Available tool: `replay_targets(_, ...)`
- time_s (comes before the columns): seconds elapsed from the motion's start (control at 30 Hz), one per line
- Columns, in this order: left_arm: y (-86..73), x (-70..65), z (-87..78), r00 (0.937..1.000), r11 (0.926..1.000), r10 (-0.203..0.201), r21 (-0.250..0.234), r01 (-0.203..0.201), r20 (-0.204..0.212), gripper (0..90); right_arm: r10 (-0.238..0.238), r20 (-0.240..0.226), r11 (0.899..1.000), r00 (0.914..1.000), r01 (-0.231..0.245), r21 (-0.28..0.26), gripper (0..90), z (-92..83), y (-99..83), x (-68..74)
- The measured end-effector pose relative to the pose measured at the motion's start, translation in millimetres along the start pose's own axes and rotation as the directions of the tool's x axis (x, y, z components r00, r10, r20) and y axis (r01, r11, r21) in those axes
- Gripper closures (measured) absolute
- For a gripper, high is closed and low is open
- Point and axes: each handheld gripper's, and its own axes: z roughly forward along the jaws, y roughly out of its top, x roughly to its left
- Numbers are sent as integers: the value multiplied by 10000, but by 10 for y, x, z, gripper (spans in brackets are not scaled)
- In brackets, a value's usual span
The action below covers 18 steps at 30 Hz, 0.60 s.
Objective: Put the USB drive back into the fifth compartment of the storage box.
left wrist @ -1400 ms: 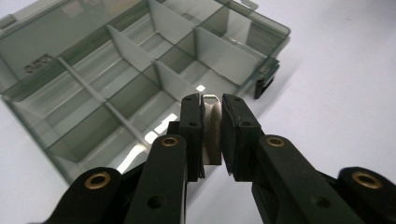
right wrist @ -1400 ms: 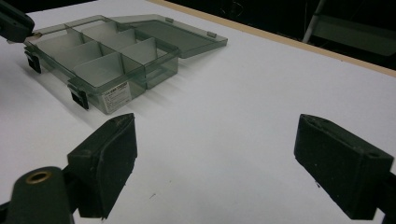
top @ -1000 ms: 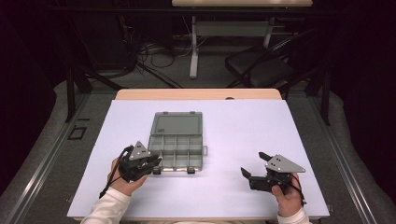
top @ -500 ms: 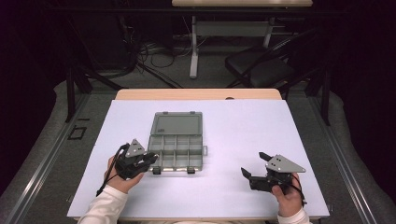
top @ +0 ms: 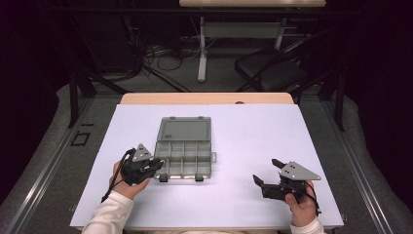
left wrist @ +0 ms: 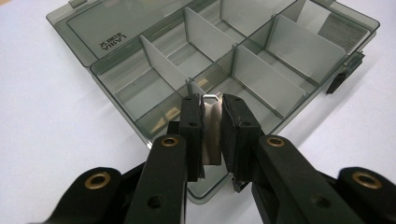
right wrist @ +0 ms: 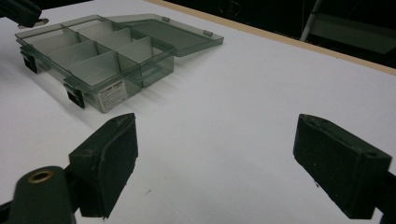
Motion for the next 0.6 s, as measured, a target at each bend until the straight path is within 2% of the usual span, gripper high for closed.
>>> replay_targets(0.6,-40,60,50,9999,9997,-119,216,120,-35,793,13,35,10000,10000,-13,13,138,-21,3,4)
